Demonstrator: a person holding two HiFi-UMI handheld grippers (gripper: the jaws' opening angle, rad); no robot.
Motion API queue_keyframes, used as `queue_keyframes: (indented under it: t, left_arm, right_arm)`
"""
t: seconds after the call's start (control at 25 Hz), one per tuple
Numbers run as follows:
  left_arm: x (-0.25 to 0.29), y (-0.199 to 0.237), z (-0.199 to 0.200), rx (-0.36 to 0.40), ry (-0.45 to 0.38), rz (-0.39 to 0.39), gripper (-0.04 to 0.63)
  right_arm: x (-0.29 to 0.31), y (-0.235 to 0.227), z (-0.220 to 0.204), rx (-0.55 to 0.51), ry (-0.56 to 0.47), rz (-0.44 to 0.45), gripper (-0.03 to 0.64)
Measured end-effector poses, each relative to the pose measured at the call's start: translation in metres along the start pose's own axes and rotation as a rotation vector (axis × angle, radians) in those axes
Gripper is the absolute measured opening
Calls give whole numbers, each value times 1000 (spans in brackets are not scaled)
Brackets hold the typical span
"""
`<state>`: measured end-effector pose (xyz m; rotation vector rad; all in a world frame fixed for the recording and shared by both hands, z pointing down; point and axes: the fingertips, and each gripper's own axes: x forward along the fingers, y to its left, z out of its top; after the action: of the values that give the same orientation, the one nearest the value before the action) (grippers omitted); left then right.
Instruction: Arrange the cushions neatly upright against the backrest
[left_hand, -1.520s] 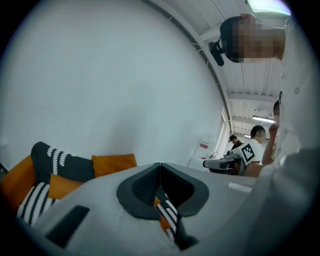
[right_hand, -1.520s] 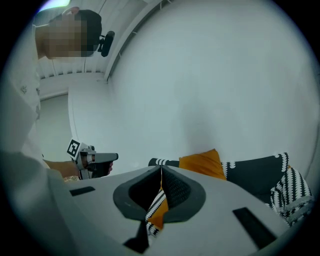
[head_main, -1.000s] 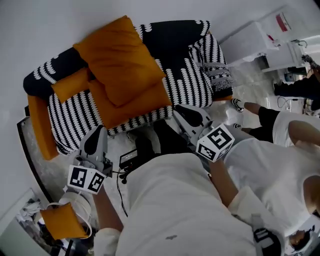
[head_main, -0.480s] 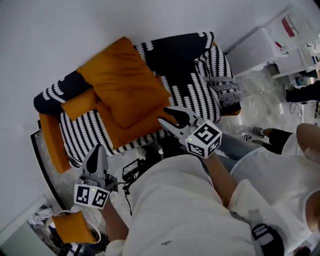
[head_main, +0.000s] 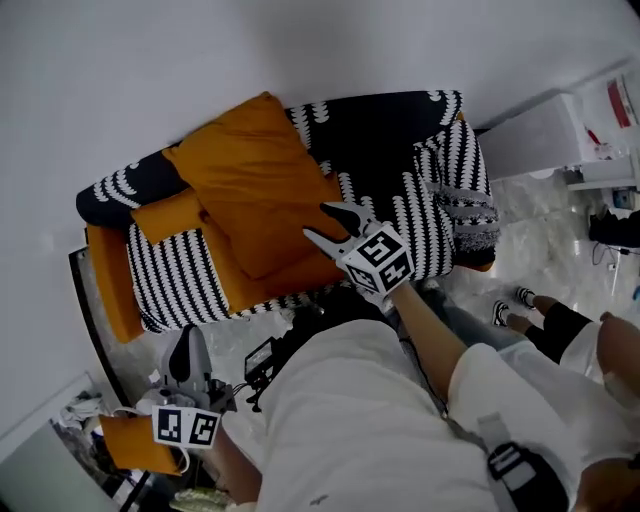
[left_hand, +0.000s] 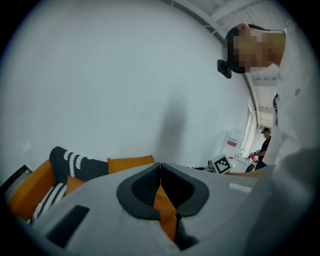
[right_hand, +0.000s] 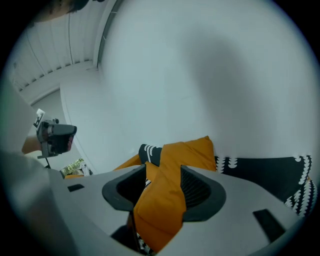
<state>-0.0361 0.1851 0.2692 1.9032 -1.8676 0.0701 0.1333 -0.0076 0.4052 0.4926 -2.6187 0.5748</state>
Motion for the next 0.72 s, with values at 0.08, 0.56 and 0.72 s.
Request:
queue_keyframes:
  t: [0.08, 0.56, 0.72]
  left_arm:
    - [4, 3, 1, 0, 15, 38, 14]
    - [-15, 16, -7, -51, 90, 263, 14]
    - [-17, 21, -10, -72, 112, 318, 14]
  right_arm:
    - [20, -23, -6, 5, 21, -6, 179]
    - [122, -139, -74, 62, 198, -101, 179]
    - [157, -165, -92, 80, 247, -125, 187]
